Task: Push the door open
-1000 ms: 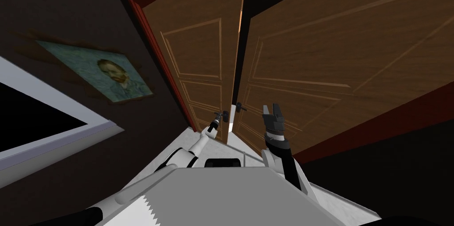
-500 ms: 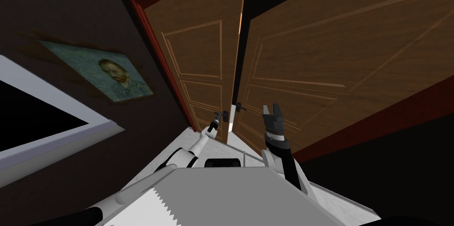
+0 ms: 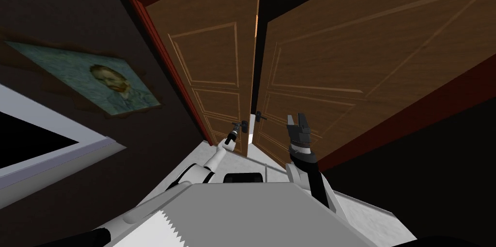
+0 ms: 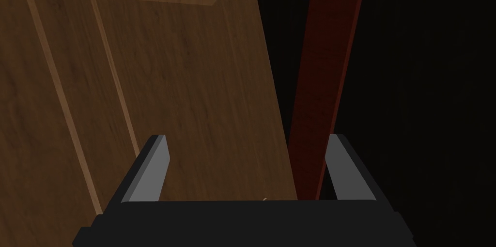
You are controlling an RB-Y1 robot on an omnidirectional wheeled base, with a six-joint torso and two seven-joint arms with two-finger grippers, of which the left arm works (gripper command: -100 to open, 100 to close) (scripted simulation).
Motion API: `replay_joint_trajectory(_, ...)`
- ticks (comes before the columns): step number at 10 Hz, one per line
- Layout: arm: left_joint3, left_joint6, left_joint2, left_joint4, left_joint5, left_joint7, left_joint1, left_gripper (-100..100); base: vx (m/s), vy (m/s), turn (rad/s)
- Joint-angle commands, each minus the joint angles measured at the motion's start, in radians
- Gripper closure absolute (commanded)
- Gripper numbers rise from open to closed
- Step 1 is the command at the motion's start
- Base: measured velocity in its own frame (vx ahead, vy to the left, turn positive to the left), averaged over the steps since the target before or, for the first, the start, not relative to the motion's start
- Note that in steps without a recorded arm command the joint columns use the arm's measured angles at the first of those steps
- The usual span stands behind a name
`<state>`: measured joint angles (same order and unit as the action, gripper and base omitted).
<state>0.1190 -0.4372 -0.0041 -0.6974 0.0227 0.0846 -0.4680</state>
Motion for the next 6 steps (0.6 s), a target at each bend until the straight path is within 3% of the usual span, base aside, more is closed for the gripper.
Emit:
replay_joint_trajectory(1,-0.025,-0.019,0.008,0.028,-0.005,-0.012,-0.023,100,0.004,0.003,-0.017)
replay_joint_trajectory(3,-0.06,-0.022,0.019,0.025,-0.01,-0.031,-0.023,100,0.004,0.015,-0.091)
replay_joint_trajectory(4,-0.06,-0.022,0.019,0.025,-0.01,-0.031,-0.023,100,0.006,0.005,-0.015)
replay_joint_trajectory(5,-0.086,-0.024,0.027,0.023,-0.014,-0.045,-0.022,100,0.012,0.013,-0.076)
replay_joint_trajectory(6,-0.086,-0.024,0.027,0.023,-0.014,-0.045,-0.022,100,0.005,0.009,-0.05)
